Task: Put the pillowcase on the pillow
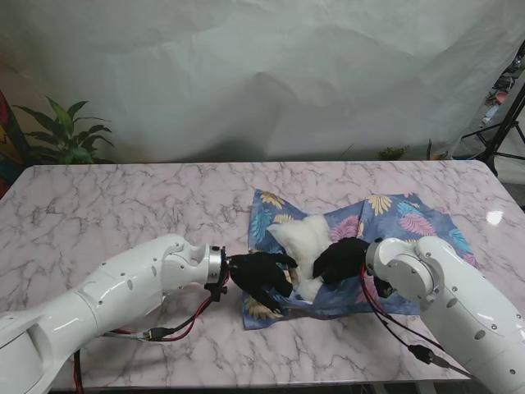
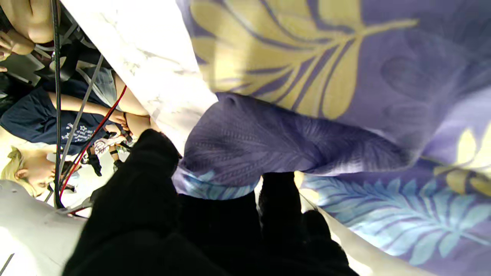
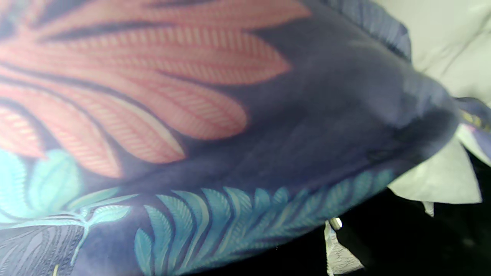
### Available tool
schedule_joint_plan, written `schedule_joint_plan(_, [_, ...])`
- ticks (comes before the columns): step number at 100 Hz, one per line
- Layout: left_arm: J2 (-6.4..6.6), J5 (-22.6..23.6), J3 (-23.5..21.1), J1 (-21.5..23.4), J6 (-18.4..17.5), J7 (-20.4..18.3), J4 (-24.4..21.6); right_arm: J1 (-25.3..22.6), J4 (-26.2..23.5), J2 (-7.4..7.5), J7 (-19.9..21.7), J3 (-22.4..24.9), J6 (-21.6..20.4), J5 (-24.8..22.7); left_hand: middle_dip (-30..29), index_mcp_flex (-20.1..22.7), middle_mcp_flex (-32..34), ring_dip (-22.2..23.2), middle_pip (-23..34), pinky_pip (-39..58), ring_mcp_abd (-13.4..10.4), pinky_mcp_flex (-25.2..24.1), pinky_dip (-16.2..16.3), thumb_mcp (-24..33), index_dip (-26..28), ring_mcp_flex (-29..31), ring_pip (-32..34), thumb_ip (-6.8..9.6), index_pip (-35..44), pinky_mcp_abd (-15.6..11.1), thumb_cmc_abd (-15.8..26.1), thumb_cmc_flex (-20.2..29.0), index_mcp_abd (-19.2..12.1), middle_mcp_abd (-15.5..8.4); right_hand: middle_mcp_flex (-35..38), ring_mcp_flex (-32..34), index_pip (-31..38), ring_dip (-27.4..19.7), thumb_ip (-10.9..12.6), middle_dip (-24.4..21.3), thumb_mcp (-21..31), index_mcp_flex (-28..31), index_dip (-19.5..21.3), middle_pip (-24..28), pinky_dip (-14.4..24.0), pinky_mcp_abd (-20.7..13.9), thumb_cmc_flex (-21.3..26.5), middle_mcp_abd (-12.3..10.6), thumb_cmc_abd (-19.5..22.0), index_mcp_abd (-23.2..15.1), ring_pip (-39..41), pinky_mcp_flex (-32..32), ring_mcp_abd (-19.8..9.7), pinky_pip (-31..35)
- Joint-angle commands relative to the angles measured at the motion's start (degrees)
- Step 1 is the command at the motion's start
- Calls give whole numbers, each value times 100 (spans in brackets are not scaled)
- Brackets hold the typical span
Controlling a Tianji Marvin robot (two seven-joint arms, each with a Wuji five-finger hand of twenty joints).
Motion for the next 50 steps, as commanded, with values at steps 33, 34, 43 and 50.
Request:
schedule_joint_plan(33, [-85,-538,1314,-885,568,-1141,415,-123,214,39,33,-46,38,-72,2752,96,666,2634,3726,2021,-552,-52,575,-1029,-786,628,2173,143,-2508,42,1421,-591,375,-1349,76,248,188,62,-28,43,37,-5,-21,153,42,440,175,178,86,111,97,117,282,79])
schedule_joint_plan(34, [-74,-531,1332,-899,625,-1171,382,-125,214,39,31,-46,38,-72,2822,33,531,2660,3769,1965,-532,-94,575,-1067,-805,527,2149,146,-2584,64,1505,-617,348,-1336,74,245,188,62,-29,43,39,-5,-22,152,42,441,176,177,85,112,95,117,285,79])
schedule_joint_plan(43, [76,-390,1442,-1005,1187,-1411,-21,-128,228,38,14,-60,25,-63,3425,-246,-495,2929,3681,1374,-468,-289,720,-1214,-919,-152,1799,155,-3019,267,1801,-804,151,-1266,78,250,187,62,-34,43,43,-14,-27,154,43,436,177,174,87,100,97,120,278,80])
schedule_joint_plan(50, [170,-103,1374,-975,1551,-1391,-248,-119,247,38,-3,-85,9,-61,3708,-281,-1483,3120,3329,970,-394,-313,845,-1218,-995,-631,1560,164,-3174,537,1790,-819,9,-1003,72,250,187,62,-38,42,45,-20,-31,151,43,437,176,154,83,90,97,120,276,80])
